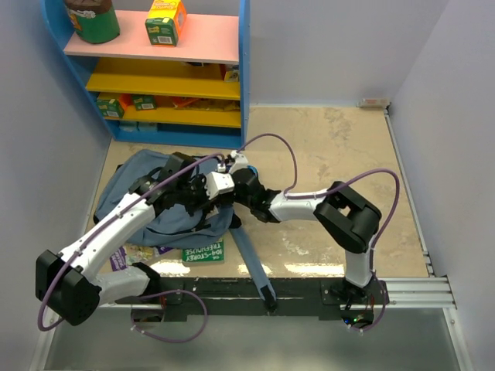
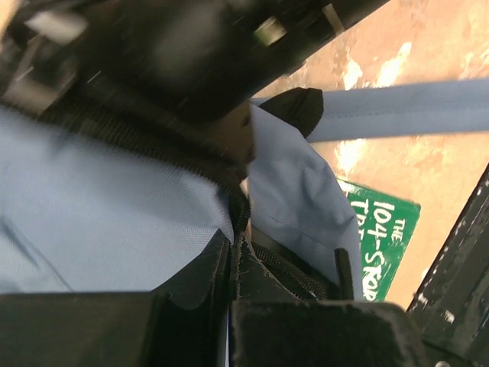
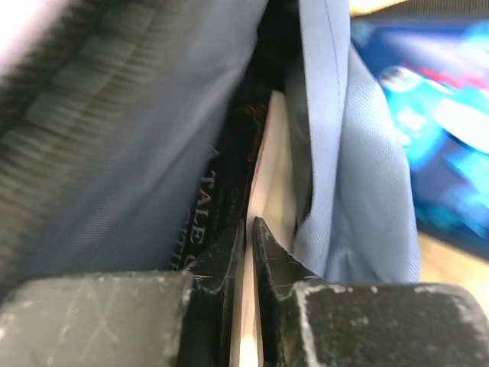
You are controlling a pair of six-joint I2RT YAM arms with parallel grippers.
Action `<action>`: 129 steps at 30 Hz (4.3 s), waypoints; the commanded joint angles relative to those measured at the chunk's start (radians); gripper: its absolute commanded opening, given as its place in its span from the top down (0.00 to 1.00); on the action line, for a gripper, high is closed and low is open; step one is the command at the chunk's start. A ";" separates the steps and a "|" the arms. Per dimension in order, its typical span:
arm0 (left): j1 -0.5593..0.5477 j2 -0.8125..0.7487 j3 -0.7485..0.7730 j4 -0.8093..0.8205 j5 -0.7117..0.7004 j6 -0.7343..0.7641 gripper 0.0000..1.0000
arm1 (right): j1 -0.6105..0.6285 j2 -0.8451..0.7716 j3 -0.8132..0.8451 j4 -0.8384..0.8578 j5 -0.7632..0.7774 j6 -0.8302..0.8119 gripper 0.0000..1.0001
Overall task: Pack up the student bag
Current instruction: Place the book in the student bag, then pick up the book from the center of the board.
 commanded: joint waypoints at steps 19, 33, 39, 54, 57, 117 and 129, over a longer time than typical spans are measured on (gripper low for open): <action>0.192 0.026 0.126 0.320 -0.182 0.065 1.00 | 0.044 -0.495 -0.291 -0.050 0.092 -0.347 0.28; 0.206 0.020 0.160 0.328 -0.208 0.057 1.00 | 0.476 -0.342 -0.270 -0.065 0.211 -0.905 0.14; 0.206 -0.006 0.105 0.299 -0.171 0.051 1.00 | 0.505 -0.170 -0.140 -0.048 0.223 -1.023 0.07; 0.206 -0.029 0.060 0.289 -0.127 0.051 1.00 | 0.517 0.071 0.008 0.042 0.244 -1.086 0.03; 0.206 -0.034 0.054 0.286 -0.118 0.059 1.00 | 0.516 0.085 -0.002 0.022 0.221 -1.062 0.09; 0.206 -0.103 0.085 -0.132 0.523 0.327 1.00 | 0.233 -0.863 0.104 -0.415 0.366 -1.027 1.00; 0.206 -0.146 0.086 -0.098 0.412 0.209 1.00 | 0.233 -0.866 -0.106 -0.173 0.240 -0.853 1.00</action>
